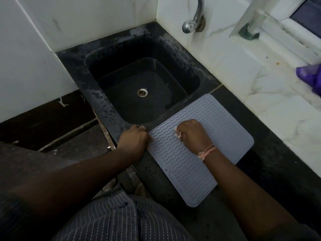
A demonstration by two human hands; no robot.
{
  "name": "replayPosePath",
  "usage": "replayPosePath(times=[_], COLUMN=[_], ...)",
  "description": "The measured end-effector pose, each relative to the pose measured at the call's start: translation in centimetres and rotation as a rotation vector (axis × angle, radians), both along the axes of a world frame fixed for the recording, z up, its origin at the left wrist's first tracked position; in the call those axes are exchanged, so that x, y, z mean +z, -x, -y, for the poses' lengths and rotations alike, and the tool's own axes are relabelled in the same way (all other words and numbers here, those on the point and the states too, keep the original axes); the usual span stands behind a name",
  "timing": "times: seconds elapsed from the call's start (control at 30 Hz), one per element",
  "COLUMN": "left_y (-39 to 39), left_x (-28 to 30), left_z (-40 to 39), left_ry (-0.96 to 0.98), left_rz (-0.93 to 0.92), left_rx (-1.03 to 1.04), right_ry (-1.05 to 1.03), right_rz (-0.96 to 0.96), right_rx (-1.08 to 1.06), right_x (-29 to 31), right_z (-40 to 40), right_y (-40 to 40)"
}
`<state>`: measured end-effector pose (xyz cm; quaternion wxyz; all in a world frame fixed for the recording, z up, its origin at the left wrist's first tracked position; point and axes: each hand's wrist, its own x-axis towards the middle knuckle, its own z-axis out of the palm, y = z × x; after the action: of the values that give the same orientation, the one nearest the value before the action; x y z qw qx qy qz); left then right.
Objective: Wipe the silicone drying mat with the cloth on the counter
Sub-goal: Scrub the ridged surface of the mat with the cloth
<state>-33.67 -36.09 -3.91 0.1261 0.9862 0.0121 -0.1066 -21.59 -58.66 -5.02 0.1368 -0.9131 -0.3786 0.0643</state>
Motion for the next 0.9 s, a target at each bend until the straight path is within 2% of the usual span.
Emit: replayPosePath(times=[0.07, 0.17, 0.3, 0.43, 0.5, 0.6, 0.7, 0.8, 0.9], left_y=[-0.2, -0.6, -0.5, -0.5, -0.6, -0.9, -2.1, -3.8, -4.8], left_x=[0.2, 0.5, 0.3, -0.1, -0.2, -0.3, 0.0, 0.2, 0.1], left_z=[0.4, 1.5, 2.6, 2.5, 2.5, 2.8, 3.6, 5.2, 6.7], left_ry=[0.003, 0.031, 0.066, 0.063, 0.045, 0.028, 0.039, 0.059, 0.079], left_rz=[-0.028, -0.073, -0.069, -0.063, -0.063, -0.073, -0.167, -0.207, -0.180], left_rx=[0.048, 0.151, 0.125, 0.074, 0.044, 0.083, 0.166, 0.212, 0.128], right_ry=[-0.011, -0.080, -0.056, -0.045, -0.039, 0.003, 0.041, -0.037, -0.100], right_rz=[-0.041, -0.065, -0.063, -0.023, -0.013, 0.020, 0.003, 0.012, -0.015], right_rx=[-0.092, -0.092, 0.111, 0.210, 0.183, 0.031, -0.127, -0.188, -0.051], right_x=[0.1, 0.1, -1.2, -1.6, -1.4, -0.9, -0.5, -0.4, -0.9], right_z=[0.7, -0.3, -2.5, -1.6, -0.2, 1.7, 2.3, 1.0, -0.5], right_y=[-1.0, 1.0, 7.1, 4.9, 1.7, -3.0, -5.2, -3.0, 1.8])
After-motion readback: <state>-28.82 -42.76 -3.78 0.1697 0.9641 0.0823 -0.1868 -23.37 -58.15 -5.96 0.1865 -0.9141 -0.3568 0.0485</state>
